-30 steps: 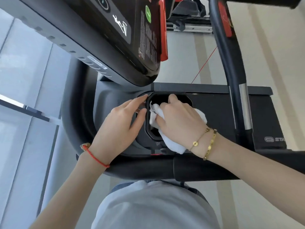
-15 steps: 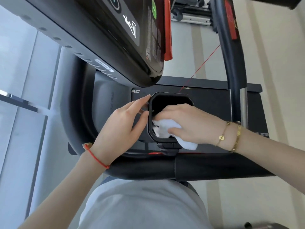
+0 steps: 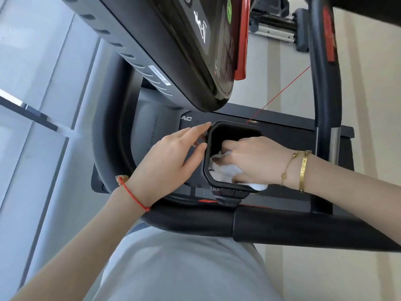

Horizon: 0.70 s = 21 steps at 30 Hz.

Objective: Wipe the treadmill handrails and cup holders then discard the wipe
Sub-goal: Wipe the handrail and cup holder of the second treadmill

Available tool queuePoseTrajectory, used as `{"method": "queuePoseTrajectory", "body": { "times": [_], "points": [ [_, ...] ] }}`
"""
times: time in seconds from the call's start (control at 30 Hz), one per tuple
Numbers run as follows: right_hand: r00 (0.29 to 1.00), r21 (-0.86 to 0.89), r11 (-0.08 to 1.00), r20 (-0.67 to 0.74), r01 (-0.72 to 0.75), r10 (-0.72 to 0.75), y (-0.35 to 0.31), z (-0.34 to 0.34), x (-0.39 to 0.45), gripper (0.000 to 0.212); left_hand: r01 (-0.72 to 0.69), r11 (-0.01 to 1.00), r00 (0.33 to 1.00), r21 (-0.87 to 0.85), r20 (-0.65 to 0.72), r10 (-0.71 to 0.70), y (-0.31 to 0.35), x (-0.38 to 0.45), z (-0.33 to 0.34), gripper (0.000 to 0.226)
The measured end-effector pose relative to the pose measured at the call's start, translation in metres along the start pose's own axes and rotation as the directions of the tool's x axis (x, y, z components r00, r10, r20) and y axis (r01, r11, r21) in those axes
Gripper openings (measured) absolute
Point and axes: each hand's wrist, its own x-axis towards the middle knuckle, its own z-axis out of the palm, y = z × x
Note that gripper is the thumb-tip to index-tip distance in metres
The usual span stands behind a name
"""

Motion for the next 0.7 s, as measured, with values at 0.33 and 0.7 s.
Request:
{"method": "queuePoseTrajectory", "body": {
  "times": [0.33, 0.7],
  "points": [
    [0.973, 0.139, 0.99, -0.227, -0.018, 0.05, 0.002, -0.001, -0.012, 0.027, -0.008, 0.998, 1.0, 0.055, -0.018, 0.009, 0.004, -0.005, 0.001, 0.05],
    [0.99, 0.076, 0.996, -0.13, -0.038, 0.047, -0.003, 0.006, -0.006, 0.024, 0.074, 0.993, 0.996, 0.094, -0.062, -0.069, 0.021, -0.018, 0.014, 0.064]
  ]
}}
